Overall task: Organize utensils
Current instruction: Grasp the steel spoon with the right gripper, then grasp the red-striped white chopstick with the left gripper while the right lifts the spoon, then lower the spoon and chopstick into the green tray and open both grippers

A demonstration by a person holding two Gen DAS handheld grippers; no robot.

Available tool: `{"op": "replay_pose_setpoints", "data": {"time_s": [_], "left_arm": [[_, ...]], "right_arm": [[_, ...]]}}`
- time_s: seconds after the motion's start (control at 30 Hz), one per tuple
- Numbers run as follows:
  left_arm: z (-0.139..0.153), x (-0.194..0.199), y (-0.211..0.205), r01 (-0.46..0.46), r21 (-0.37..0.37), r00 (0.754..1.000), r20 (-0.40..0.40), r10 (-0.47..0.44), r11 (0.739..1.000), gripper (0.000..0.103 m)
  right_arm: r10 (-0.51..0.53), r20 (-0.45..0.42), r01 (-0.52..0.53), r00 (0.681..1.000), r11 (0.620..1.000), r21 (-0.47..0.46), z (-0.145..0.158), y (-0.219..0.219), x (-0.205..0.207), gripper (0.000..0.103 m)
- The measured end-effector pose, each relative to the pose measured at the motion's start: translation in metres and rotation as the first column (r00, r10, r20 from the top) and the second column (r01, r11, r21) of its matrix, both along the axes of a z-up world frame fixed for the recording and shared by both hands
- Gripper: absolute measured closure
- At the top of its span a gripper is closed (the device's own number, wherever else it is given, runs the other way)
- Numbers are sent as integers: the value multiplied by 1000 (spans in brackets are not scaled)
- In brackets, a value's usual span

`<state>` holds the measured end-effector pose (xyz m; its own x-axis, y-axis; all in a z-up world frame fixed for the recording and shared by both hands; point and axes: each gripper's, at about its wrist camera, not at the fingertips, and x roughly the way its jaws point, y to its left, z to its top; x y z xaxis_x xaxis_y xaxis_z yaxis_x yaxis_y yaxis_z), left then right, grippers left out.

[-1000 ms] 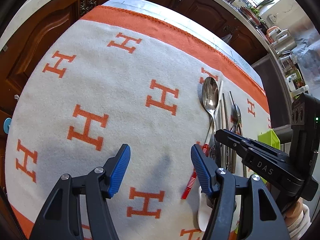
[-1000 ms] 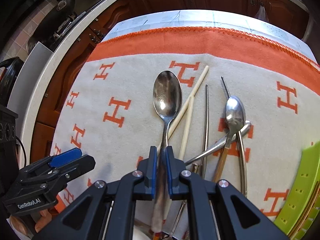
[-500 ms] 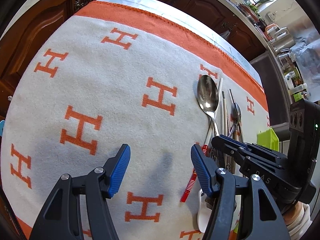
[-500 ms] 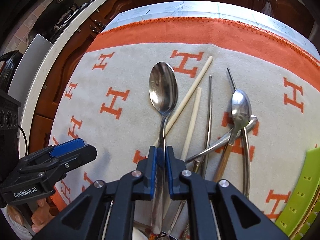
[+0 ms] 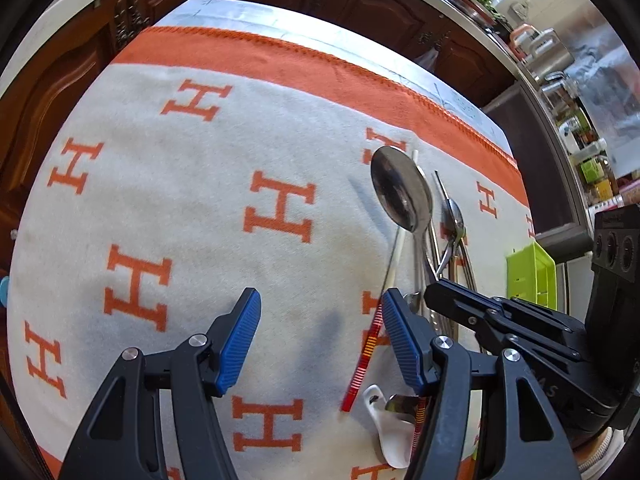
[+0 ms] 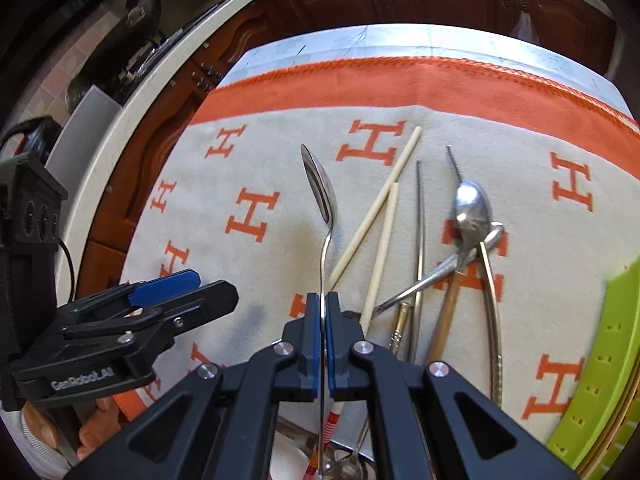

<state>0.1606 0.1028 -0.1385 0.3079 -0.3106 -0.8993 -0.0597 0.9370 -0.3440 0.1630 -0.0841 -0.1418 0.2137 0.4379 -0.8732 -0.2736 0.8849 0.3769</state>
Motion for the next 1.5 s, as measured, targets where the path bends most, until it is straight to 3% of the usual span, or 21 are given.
{"op": "replay_pose_setpoints", "data": {"time_s": [0.23, 0.37, 0.73, 0.83, 0.87, 0.97, 1.13, 1.23, 1.5], "left_arm": [[-1, 18, -34, 136, 66, 990, 27, -138, 988, 43], [-10, 27, -56, 203, 128, 977, 34, -209, 971, 54], [-19, 34, -92, 264, 284, 955, 56, -291, 922, 56], [-20, 30, -99, 250, 351, 953, 72, -293, 902, 62], [-19, 30, -99, 242, 350, 955, 77, -285, 905, 66], [-17, 31, -94, 229, 306, 962, 76, -263, 924, 98], [-17, 34, -80, 182, 231, 978, 60, -201, 956, 100], [-10, 32, -74, 157, 234, 981, 72, -178, 959, 100], [54, 13, -75, 129, 265, 965, 188, -182, 956, 100]], "right_arm": [[-114, 13, 113, 993, 993, 45, 19, -38, -10, 101], [-160, 9, 159, 987, 985, 60, 23, -58, -16, 101], [-247, 5, 247, 969, 967, 61, 20, -90, -30, 101], [-264, -1, 264, 965, 963, 64, 19, -95, -33, 101], [-268, -2, 268, 963, 961, 67, 19, -97, -34, 101], [-279, -1, 279, 960, 958, 71, 20, -102, -37, 101], [-295, 6, 294, 955, 952, 89, 26, -111, -43, 101], [-303, 17, 300, 953, 949, 100, 32, -117, -47, 101], [-345, 48, 335, 937, 931, 145, 58, -142, -65, 101]]}}
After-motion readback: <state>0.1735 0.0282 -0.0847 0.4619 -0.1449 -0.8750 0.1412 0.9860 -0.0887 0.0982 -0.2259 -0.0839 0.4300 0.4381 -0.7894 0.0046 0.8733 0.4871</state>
